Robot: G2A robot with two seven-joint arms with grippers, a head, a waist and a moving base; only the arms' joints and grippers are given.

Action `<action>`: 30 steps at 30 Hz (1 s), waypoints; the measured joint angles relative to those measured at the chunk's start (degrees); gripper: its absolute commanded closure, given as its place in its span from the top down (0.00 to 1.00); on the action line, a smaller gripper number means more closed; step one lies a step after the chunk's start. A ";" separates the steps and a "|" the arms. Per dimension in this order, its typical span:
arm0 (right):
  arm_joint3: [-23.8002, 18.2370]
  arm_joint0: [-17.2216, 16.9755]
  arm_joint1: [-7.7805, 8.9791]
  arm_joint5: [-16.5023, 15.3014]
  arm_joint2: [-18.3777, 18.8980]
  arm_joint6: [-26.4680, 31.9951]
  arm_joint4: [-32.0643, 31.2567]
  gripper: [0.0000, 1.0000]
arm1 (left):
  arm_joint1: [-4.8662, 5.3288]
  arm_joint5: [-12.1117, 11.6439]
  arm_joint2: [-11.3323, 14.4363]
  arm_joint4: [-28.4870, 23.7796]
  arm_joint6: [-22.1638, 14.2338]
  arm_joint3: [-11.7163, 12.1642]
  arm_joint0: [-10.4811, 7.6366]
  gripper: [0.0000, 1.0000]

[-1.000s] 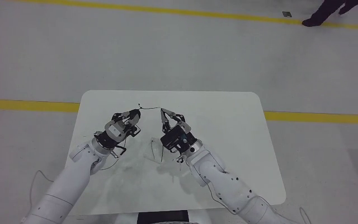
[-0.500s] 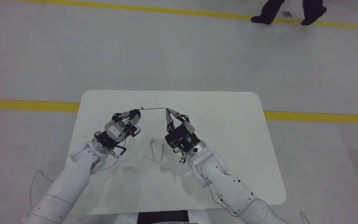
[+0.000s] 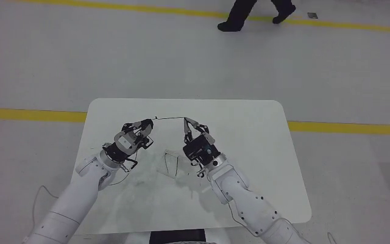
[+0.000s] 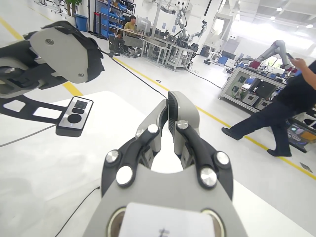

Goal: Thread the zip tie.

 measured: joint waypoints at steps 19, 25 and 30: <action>-0.43 -0.65 0.54 0.60 0.55 -0.11 0.00 0.00 | 0.00 0.00 0.00 0.00 0.00 0.00 0.00 0.00; -0.97 -1.31 0.77 -0.92 1.27 0.49 0.21 1.00 | 0.00 0.00 0.00 0.00 0.00 0.00 0.00 0.00; -1.03 -1.36 0.76 -1.02 1.37 0.51 0.31 1.00 | 0.00 0.00 0.00 0.00 0.00 0.00 0.00 0.00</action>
